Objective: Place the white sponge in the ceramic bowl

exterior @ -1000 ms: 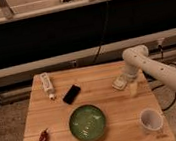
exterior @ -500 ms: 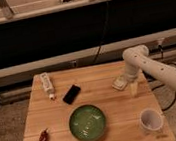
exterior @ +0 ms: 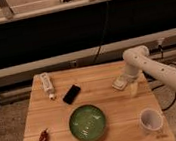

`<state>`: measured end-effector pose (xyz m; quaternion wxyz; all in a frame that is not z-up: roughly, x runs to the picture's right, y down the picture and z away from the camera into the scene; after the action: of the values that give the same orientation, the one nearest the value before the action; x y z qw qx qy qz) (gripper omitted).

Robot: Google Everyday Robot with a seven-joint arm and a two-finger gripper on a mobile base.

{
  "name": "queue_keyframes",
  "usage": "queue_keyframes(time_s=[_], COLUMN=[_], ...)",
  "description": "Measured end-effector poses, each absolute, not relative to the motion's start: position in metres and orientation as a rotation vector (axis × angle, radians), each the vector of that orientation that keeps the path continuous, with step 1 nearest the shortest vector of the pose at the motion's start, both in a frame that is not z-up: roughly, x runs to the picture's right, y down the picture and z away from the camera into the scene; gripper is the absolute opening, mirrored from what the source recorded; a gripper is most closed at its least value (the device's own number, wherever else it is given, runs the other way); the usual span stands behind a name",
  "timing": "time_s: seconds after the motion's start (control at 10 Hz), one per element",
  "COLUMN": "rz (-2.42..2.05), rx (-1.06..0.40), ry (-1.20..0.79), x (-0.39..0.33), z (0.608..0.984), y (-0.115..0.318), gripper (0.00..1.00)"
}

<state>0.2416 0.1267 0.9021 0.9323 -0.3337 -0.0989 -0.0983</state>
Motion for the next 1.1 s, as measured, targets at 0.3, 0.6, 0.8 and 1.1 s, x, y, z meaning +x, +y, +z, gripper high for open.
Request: queue_keyframes(time_s=[0.3,0.6,0.8,1.1], rz=[-0.189,-0.204,-0.222,-0.243], rx=[-0.624,-0.601,-0.598,-0.605], ry=[-0.21,-0.223,-0.237,-0.251], x=[0.235,0.223,0.215,0.206], z=[0.905,0.908,0.912,0.916], y=[0.12,0.115,0.113,0.114], gripper=[0.8,0.77,0.58,0.28])
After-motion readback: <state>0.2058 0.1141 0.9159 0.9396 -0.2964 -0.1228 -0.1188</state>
